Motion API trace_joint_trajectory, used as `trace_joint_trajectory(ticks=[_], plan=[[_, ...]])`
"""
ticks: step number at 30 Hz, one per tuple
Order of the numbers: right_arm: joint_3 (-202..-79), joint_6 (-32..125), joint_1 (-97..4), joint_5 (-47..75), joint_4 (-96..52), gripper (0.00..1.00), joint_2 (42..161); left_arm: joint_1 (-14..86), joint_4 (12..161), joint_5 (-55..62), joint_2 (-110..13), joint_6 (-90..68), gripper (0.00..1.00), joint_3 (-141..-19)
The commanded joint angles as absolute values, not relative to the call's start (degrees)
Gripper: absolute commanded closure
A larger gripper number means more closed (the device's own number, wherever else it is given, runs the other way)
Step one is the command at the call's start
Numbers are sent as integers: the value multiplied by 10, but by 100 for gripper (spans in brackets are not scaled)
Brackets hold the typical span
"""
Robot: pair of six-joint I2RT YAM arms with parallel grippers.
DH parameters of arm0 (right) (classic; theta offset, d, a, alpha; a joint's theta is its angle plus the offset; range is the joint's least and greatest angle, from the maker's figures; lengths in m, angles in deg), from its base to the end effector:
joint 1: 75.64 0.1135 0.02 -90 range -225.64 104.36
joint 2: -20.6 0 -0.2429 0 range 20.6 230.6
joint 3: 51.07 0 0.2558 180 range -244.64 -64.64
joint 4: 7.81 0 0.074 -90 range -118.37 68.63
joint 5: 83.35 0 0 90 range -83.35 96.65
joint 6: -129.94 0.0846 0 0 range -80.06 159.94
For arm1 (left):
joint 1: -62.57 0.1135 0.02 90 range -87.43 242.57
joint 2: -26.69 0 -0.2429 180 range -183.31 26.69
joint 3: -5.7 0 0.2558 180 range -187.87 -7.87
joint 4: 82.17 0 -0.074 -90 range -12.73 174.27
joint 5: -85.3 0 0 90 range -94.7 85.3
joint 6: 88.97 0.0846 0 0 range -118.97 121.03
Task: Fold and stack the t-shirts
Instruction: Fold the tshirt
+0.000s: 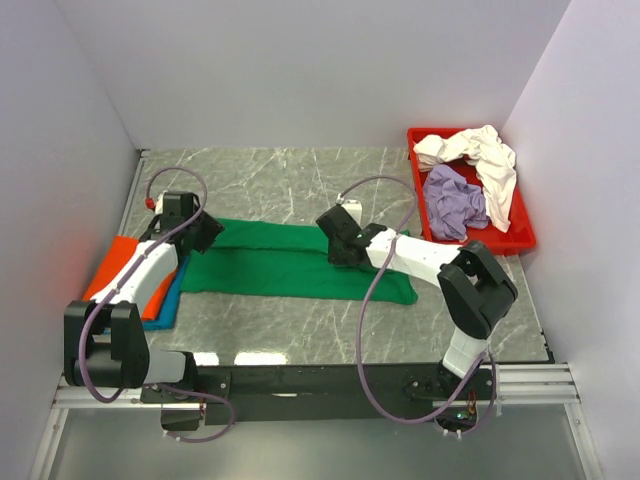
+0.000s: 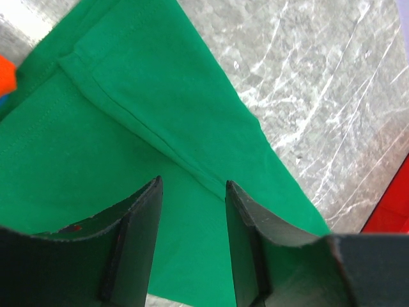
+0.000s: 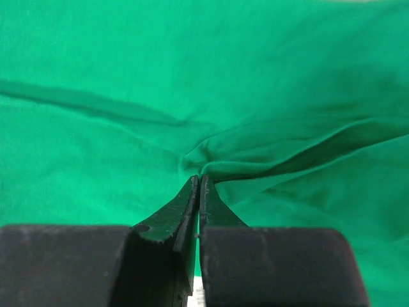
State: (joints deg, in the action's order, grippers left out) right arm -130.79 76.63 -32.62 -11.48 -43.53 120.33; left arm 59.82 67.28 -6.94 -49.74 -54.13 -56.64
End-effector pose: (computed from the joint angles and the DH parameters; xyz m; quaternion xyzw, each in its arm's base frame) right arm 0.3019 0.2457 0.1378 -0.0058 0.9448 0.0709 0.3198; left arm 0.3237 -0.0122 0.1760 -0.4141 0.8244 -0.1709 0.3461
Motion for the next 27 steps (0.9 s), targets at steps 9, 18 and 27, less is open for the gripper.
trace_joint_trajectory(ticks=[9,18,27], plan=[[-1241,804,-305,-61,-332,78,1125,537,725,-32,-464,-519,50,-547],[-1214,787,-318,-86,-366,59,1028,396,764,-45,-512,-491,48,-568],[-1132,732,-551,22,-356,51,961,253,738,-112,-676,-432,46,-722]])
